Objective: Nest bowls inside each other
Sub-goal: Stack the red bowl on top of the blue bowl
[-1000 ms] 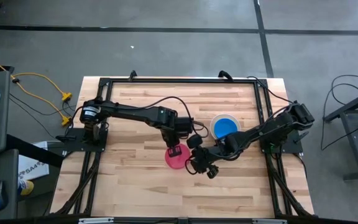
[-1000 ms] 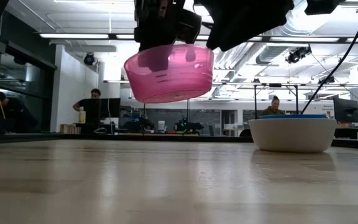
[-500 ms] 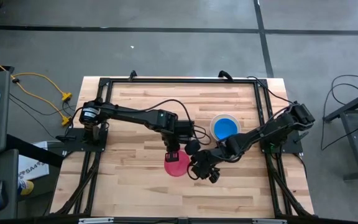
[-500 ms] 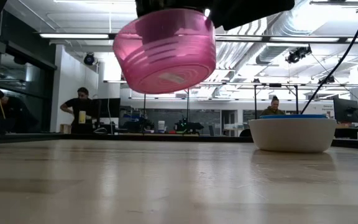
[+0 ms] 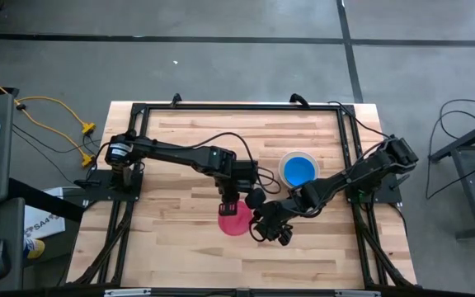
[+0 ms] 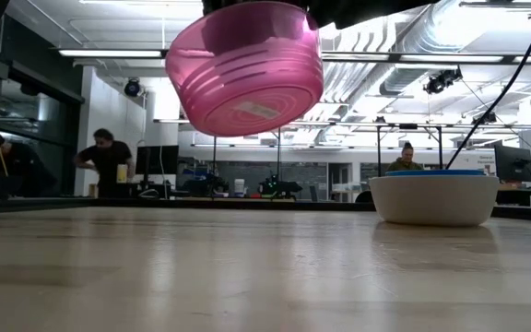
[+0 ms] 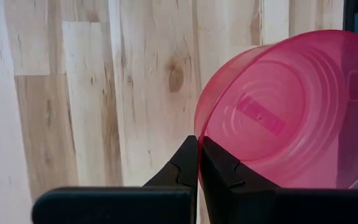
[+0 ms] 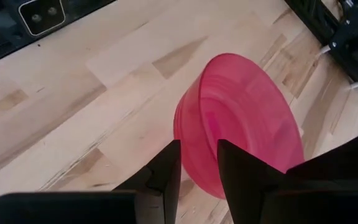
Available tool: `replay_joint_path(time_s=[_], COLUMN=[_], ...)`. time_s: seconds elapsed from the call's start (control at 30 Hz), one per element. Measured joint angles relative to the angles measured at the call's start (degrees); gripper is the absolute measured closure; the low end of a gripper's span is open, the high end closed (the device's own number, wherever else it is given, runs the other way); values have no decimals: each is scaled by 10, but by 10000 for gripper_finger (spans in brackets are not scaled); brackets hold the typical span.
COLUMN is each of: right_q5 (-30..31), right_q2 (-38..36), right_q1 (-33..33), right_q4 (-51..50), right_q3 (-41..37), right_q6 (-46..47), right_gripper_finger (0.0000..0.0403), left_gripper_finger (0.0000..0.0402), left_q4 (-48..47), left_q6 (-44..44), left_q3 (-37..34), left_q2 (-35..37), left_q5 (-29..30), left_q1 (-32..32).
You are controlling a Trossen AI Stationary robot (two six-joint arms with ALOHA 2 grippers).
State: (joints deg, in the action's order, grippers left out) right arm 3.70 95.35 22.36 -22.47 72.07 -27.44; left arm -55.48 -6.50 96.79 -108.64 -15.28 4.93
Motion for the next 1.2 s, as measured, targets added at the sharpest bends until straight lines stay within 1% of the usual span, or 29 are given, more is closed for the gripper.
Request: replay_joint_path(time_s=[0.07, 0.2, 0.3, 0.43, 0.6, 0.73, 0.87, 0.97, 1.07, 1.2], right_q5=[6, 37, 39, 57, 78, 80, 80, 85, 89, 113], right_q2=[0, 0, -2, -12, -18, -17, -17, -17, -17, -17], right_q1=[3, 6, 9, 14, 17, 21, 22, 21, 22, 22], right_q4=[-3, -13, -22, -26, -30, -32, -32, -43, -41, -39], right_q3=[0, 0, 0, 0, 0, 0, 0, 0, 0, 0], right_q6=[0, 0, 0, 6, 23, 39, 64, 68, 69, 71], right_gripper_finger=[305, 305, 305, 305, 305, 305, 305, 305, 305, 305], left_gripper_finger=[401, 401, 401, 401, 401, 401, 401, 401, 401, 401], left_q4=[0, 1, -3, -16, -22, -39, -46, -47, -47, -48], left_q6=[-13, -37, -49, -79, -131, -163, -194, -208, -219, -234], left_q3=[0, 0, 0, 0, 0, 0, 0, 0, 0, 0], left_q2=[0, 0, 0, 0, 0, 0, 0, 0, 0, 0], left_q5=[-1, -8, -9, -7, 12, 33, 40, 39, 23, 21], left_q1=[0, 0, 0, 0, 0, -5, -13, -24, -35, -44])
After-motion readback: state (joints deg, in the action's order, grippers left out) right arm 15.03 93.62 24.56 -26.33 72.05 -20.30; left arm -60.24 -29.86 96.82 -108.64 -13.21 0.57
